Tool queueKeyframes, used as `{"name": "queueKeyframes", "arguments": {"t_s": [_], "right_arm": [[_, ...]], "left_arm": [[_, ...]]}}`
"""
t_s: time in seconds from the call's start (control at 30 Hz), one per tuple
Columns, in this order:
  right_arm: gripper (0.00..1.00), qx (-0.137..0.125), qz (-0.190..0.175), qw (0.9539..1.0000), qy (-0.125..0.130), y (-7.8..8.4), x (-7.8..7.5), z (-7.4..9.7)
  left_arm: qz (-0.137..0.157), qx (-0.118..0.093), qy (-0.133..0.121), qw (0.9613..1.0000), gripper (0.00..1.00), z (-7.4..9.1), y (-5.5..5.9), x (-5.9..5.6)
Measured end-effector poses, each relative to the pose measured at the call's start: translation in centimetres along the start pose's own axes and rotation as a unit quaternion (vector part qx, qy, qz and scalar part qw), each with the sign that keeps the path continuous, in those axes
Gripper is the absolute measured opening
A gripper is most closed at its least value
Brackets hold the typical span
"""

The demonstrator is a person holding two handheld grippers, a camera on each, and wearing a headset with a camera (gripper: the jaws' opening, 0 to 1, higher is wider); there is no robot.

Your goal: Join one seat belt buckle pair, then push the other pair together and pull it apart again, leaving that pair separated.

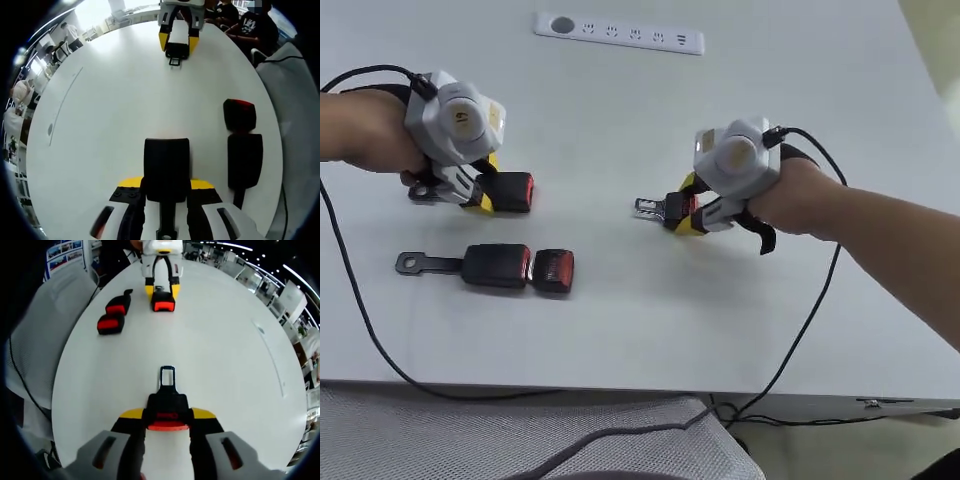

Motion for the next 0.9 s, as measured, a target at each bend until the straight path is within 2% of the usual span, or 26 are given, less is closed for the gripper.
{"name": "queueKeyframes", "arguments": {"t_s": [0.17, 0.6, 0.9], "right_arm": [[0.33, -0.007, 0.001, 1.0000, 0.003, -1.3, -0.2, -0.6], [0.33, -0.044, 0.006, 0.9990, -0.008, -6.7, 0.2, -3.6], [0.33, -0.064, 0.004, 0.9978, -0.017, -9.9, 0.3, -5.3]], "left_arm": [[0.000, 0.000, 0.002, 1.0000, 0.32, 0.0, 0.1, -0.1], [-0.002, -0.003, -0.001, 1.0000, 0.32, -0.1, 0.3, 0.0], [-0.001, -0.002, -0.003, 1.0000, 0.32, -0.1, 0.3, -0.1]]}}
Point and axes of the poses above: the centre of the closed fingertips' face, and the gripper's own axes: z roughly backward along the fingers, x roughly to its left, y roughly out of its underside, the point moved 2 cm from there along z, roughly backward along the fingers, and after that the axes turned 2 degrees about -y, right-handed, at the moved point
